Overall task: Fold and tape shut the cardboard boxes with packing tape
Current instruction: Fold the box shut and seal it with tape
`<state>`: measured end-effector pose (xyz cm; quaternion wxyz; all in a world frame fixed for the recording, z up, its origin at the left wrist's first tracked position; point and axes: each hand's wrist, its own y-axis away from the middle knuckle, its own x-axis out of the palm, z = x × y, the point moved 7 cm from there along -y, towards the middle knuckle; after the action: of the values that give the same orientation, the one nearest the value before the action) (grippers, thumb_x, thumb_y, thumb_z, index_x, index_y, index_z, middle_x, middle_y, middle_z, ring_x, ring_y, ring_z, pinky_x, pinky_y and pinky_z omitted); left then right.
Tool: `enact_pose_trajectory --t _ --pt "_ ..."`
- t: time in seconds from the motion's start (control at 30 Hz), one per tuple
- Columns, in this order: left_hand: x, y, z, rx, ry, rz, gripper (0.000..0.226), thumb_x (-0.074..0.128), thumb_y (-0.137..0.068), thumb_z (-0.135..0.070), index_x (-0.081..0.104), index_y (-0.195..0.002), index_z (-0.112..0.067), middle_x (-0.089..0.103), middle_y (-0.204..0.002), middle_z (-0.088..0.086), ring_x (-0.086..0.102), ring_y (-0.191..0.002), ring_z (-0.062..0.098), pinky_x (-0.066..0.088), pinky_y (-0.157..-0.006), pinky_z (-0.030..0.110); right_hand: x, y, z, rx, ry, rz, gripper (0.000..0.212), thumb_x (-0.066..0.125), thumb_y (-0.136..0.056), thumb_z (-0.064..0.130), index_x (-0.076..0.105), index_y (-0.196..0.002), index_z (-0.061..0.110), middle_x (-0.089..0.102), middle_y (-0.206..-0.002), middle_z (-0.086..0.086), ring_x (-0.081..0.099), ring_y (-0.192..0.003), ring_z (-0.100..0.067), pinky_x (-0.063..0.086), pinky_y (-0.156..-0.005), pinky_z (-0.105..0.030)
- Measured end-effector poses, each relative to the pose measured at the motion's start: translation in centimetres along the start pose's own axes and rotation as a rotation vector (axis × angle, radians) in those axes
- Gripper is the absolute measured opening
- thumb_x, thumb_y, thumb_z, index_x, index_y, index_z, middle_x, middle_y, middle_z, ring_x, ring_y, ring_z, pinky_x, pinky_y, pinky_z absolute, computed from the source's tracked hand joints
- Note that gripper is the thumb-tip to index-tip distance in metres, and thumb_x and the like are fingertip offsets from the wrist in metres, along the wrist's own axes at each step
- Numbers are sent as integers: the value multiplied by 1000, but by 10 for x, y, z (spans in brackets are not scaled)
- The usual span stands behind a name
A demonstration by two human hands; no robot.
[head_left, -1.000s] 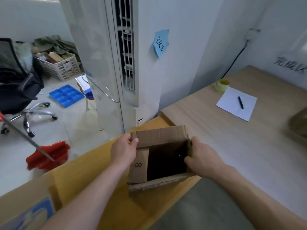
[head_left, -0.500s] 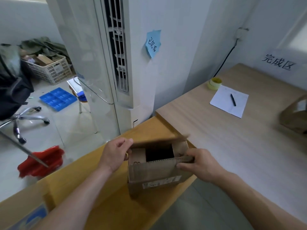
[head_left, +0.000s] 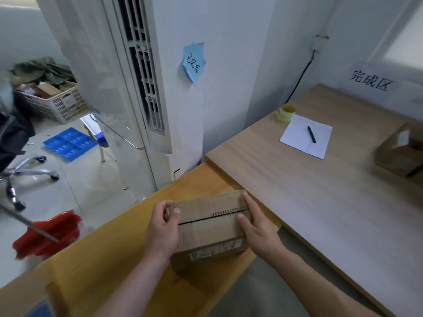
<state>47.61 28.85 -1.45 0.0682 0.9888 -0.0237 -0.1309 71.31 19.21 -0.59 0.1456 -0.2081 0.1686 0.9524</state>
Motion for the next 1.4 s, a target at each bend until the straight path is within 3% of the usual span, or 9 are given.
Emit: enact_pose_trajectory --t 0.2,0.33,0.5,0.73,0.97,1.07,1.13,1.23,1.4 --pt "73 -7 -80 218 19 39 8 56 -95 -28 53 -98 -34 61 -98 -6 58 -92 16 50 -75 37 -94 -2 3 -127 -27 -400 42 46 -101 37 37 -140 52 48 -111 33 48 -94 19 38 -71 1" --pt "164 -5 -126 319 -17 144 6 57 -95 -20 56 -100 -22 62 -93 -3 59 -88 17 47 -77 34 -184 3 -24 -73 18 -574 43 49 -99 37 42 -141 46 54 -117 20 51 -103 -4 40 -89 -23" --pt "306 24 -150 332 -99 299 9 60 -93 -22 55 -93 -29 60 -87 -11 57 -81 9 42 -66 20 -293 30 -96 39 48 -695 42 50 -99 37 43 -140 43 57 -112 11 56 -98 -11 47 -85 -30" --pt "470 73 -148 274 -167 502 8 60 -94 -24 56 -89 -30 63 -88 -11 61 -85 11 47 -68 26 -403 69 -187 176 83 -762 37 51 -99 36 41 -134 46 51 -92 31 46 -81 31 39 -58 1" --pt "535 76 -182 409 -306 555 6 63 -92 -26 57 -91 -27 59 -88 -17 62 -91 17 39 -64 13 -435 65 -222 212 81 -769 31 48 -98 41 37 -126 48 52 -98 23 51 -86 9 36 -64 -9" --pt "553 97 -203 825 -698 587 17 55 -94 -41 58 -102 -26 56 -127 1 49 -126 29 48 -92 33 -440 55 -223 218 45 -792 29 47 -99 40 35 -123 50 52 -102 25 53 -91 7 40 -64 -11" --pt "568 125 -201 1011 -952 683 40 35 -93 -59 51 -118 -33 34 -154 3 25 -144 34 33 -107 56 -441 53 -223 230 53 -841 28 46 -98 40 36 -123 48 53 -103 22 55 -91 5 46 -66 -14" --pt "586 152 -183 1068 -1106 848 60 7 -88 -69 30 -137 -44 13 -162 0 5 -149 33 12 -113 62 -438 49 -220 241 63 -876 30 45 -98 41 35 -126 46 55 -103 17 59 -89 -1 56 -71 -26" --pt "594 145 -185 1097 -1124 849 59 5 -90 -66 29 -139 -44 16 -161 1 7 -149 32 13 -114 61 -442 44 -218 242 87 -897 29 45 -98 39 35 -125 45 55 -104 15 57 -90 -2 53 -73 -23"
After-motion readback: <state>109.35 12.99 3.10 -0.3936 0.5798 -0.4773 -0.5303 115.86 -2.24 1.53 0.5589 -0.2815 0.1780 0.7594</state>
